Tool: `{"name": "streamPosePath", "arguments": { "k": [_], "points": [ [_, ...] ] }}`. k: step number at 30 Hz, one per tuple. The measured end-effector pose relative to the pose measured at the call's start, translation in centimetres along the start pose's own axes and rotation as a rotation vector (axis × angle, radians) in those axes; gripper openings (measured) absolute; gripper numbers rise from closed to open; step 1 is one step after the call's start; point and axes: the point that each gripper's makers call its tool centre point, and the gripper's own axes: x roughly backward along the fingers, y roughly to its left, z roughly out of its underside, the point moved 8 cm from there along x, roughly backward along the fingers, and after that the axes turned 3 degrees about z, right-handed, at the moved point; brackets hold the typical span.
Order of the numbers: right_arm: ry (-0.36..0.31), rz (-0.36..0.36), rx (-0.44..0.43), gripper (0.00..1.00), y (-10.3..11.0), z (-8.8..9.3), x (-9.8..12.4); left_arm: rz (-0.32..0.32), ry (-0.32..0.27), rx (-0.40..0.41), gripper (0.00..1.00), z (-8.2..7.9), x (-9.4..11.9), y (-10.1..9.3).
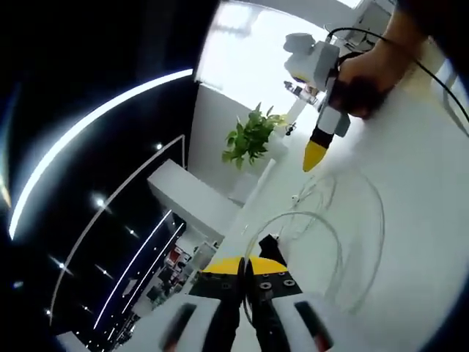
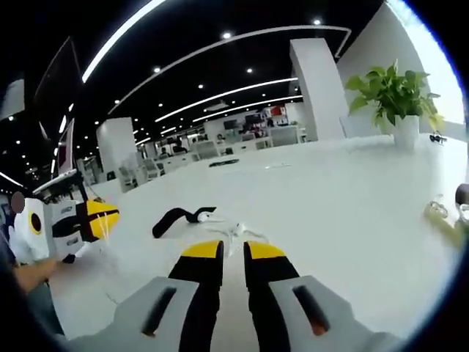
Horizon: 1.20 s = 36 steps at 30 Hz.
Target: Peel open the Velcro strap on the desktop, arrange the wired earphones neatly onto it, and close the Velcro strap to secure them.
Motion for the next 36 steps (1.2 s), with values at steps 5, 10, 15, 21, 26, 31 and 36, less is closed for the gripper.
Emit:
{"name": "streamPosePath", "arguments": {
  "k": [5,10,15,21,26,31,36],
  "points": [
    [0.031,0.024,0.04,0.14,0.1,0.2,-0.1,-0.021,-0.031,0.049,0.05,0.0,0.2,0.8],
    [-0.028,0.074,0.057,0.14,0.0,-0.2,0.9,-0.037,-0.043,0.097,0.05,0.2,0.2,1.4],
    [-0.068,0.171,0.137,0.14,0.3,-0.2,2.3,-0.037,-0.061,0.121,0.05,0.3,0.3,1.7],
    [-0.159,0.276,0.244,0.13,1.1,0.2,3.8,-0.093,-0.085,0.263,0.05,1.2,1.4,2.8],
    [-0.181,0.328,0.164,0.13,0.4,-0.4,3.4,-0.098,-0.049,0.295,0.05,2.0,1.5,3.0],
    [-0.193,0.35,0.144,0.13,-0.1,-0.4,3.6,-0.079,-0.047,0.282,0.05,1.7,1.9,2.5],
    [-0.156,0.366,0.156,0.14,-0.1,-0.2,2.9,-0.064,-0.061,0.285,0.05,1.5,2.6,2.3]
  ]
}}
